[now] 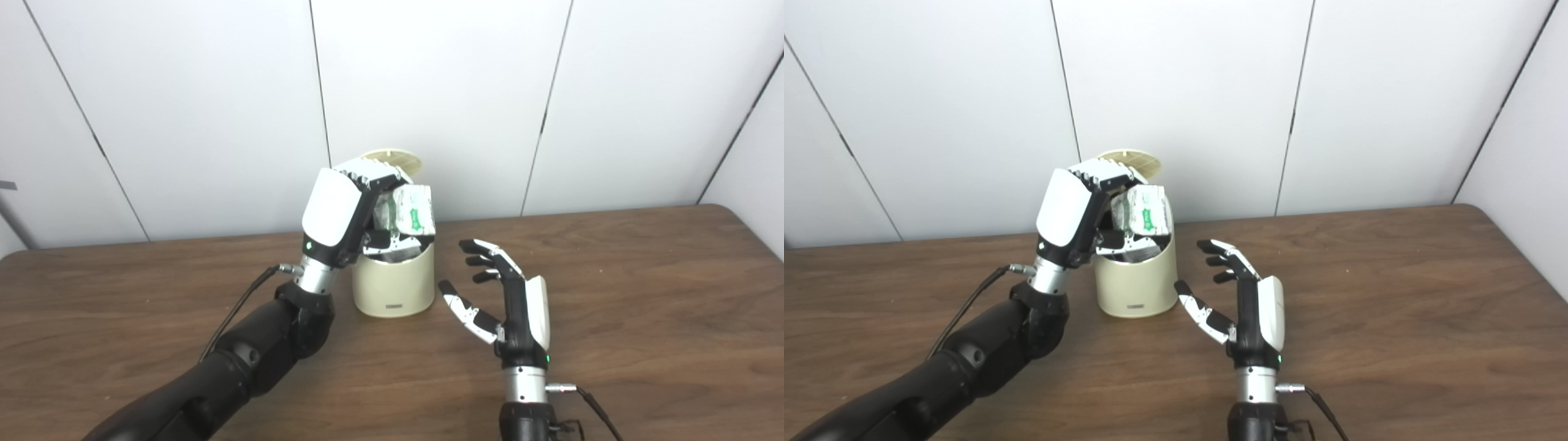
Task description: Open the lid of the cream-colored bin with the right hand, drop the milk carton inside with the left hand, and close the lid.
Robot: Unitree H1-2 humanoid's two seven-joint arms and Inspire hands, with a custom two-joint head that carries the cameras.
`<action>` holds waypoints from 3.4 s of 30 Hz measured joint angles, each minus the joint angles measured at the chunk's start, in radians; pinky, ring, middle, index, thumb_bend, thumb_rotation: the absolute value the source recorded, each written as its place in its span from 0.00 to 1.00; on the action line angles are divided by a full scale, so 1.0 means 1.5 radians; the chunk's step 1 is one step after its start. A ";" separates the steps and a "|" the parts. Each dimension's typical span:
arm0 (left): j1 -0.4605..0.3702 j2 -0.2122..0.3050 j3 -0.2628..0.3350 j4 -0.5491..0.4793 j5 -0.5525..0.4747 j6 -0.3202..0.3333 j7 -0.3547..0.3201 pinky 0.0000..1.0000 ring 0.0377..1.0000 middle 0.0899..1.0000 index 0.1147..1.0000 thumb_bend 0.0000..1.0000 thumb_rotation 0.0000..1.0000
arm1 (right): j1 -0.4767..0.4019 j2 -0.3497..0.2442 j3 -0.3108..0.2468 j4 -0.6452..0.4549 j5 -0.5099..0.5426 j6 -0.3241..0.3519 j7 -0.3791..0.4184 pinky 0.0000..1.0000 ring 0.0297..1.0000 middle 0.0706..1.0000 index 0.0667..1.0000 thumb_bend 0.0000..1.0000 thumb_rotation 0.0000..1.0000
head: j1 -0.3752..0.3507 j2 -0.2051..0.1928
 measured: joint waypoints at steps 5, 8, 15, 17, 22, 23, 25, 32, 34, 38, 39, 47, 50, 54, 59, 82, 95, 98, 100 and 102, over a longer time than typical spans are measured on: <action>0.003 0.001 0.000 0.000 -0.001 0.000 0.000 0.52 0.48 0.40 0.40 0.50 0.00 | 0.002 0.002 0.000 -0.001 -0.001 0.000 0.001 0.52 0.64 0.68 0.66 0.30 0.18 | -0.001 0.000; 0.003 0.002 -0.002 0.003 0.001 0.000 0.000 0.51 0.48 0.41 0.39 0.50 0.00 | 0.002 0.002 0.000 -0.002 -0.001 0.000 0.001 0.52 0.64 0.68 0.66 0.30 0.20 | -0.001 0.000; 0.003 0.007 -0.012 0.022 0.007 0.004 0.002 0.52 0.49 0.41 0.39 0.50 0.00 | 0.004 0.004 0.001 -0.004 -0.005 -0.001 0.001 0.51 0.64 0.68 0.66 0.30 0.17 | -0.001 -0.001; 0.002 0.007 -0.018 0.024 0.007 0.005 0.005 0.52 0.49 0.41 0.39 0.50 0.00 | 0.005 0.005 0.001 -0.005 -0.006 -0.001 0.001 0.52 0.64 0.68 0.66 0.30 0.17 | -0.001 -0.001; 0.002 0.007 -0.021 0.026 0.002 0.005 0.006 0.52 0.49 0.42 0.38 0.50 0.00 | 0.008 0.007 0.003 -0.009 -0.006 -0.001 0.001 0.52 0.64 0.68 0.66 0.30 0.18 | -0.002 0.001; 0.002 0.007 -0.022 0.026 0.001 0.005 0.006 0.52 0.49 0.42 0.38 0.50 0.00 | 0.009 0.007 0.003 -0.009 -0.006 0.000 0.001 0.52 0.64 0.68 0.66 0.30 0.18 | -0.003 0.001; 0.002 0.007 -0.023 0.026 -0.002 0.005 0.006 0.52 0.49 0.42 0.38 0.50 0.00 | 0.010 0.007 0.003 -0.010 -0.006 0.000 0.003 0.52 0.65 0.68 0.66 0.30 0.19 | -0.003 0.002; 0.002 0.007 -0.032 0.025 -0.034 0.004 -0.003 0.53 0.48 0.44 0.40 0.52 0.00 | 0.014 0.010 0.003 -0.014 -0.006 0.002 0.008 0.52 0.65 0.68 0.67 0.30 0.20 | -0.004 0.003; 0.002 0.008 -0.033 0.024 -0.045 0.004 -0.013 0.55 0.50 0.47 0.42 0.52 0.07 | 0.014 0.010 0.003 -0.014 -0.006 0.002 0.010 0.52 0.65 0.68 0.67 0.30 0.20 | -0.004 0.002; 0.002 0.015 -0.037 0.023 -0.051 0.005 -0.030 0.58 0.53 0.50 0.46 0.98 0.42 | 0.016 0.011 0.003 -0.016 -0.006 0.010 0.017 0.52 0.65 0.68 0.67 0.30 0.19 | -0.004 0.002; 0.003 0.017 -0.038 0.022 -0.052 0.005 -0.033 0.58 0.54 0.50 0.47 0.99 0.45 | 0.016 0.012 0.003 -0.017 -0.006 0.010 0.018 0.52 0.65 0.68 0.67 0.30 0.19 | -0.004 0.002; 0.007 0.026 -0.036 0.003 -0.070 0.006 -0.069 0.59 0.56 0.53 0.49 1.00 0.52 | 0.016 0.011 0.003 -0.016 -0.006 0.010 0.018 0.53 0.65 0.68 0.67 0.30 0.18 | -0.003 0.001; 0.007 0.027 -0.036 0.003 -0.070 0.006 -0.069 0.59 0.56 0.52 0.50 1.00 0.51 | 0.016 0.012 0.003 -0.016 -0.006 0.010 0.018 0.53 0.65 0.68 0.67 0.30 0.20 | -0.003 0.002; 0.007 0.027 -0.035 0.002 -0.070 0.006 -0.069 0.59 0.56 0.52 0.49 1.00 0.49 | 0.016 0.012 0.003 -0.016 -0.007 0.010 0.018 0.51 0.64 0.68 0.66 0.30 0.18 | -0.002 0.001; 0.008 0.027 -0.033 0.001 -0.071 0.006 -0.071 0.59 0.56 0.52 0.50 1.00 0.46 | 0.016 0.012 0.003 -0.016 -0.007 0.010 0.018 0.51 0.64 0.68 0.67 0.30 0.19 | -0.002 0.001; 0.016 0.039 -0.038 -0.033 -0.067 0.006 -0.068 0.60 0.63 0.62 0.62 1.00 0.44 | 0.016 0.012 0.003 -0.016 -0.007 0.008 0.019 0.53 0.65 0.68 0.66 0.30 0.18 | 0.004 0.003; 0.124 0.094 -0.003 -0.264 -0.077 0.007 -0.030 0.54 0.50 0.49 0.47 0.88 0.43 | 0.016 0.012 0.003 -0.016 -0.006 0.008 0.021 0.54 0.66 0.68 0.67 0.31 0.15 | 0.006 0.006; 0.179 0.108 0.006 -0.346 -0.089 0.007 -0.018 0.52 0.44 0.43 0.42 0.64 0.27 | 0.016 0.011 0.000 -0.016 -0.005 0.008 0.021 0.56 0.67 0.69 0.66 0.30 0.18 | 0.007 0.006; 0.220 0.117 0.024 -0.407 -0.112 0.007 -0.026 0.49 0.43 0.42 0.42 0.53 0.13 | 0.016 0.012 -0.006 -0.018 -0.004 0.008 0.020 0.53 0.66 0.70 0.68 0.31 0.30 | 0.009 0.005; 0.254 0.122 0.045 -0.453 -0.125 0.007 -0.035 0.45 0.43 0.43 0.42 0.50 0.10 | 0.020 0.010 -0.011 -0.027 -0.001 0.010 0.022 0.60 0.73 0.77 0.75 0.37 0.45 | 0.011 0.004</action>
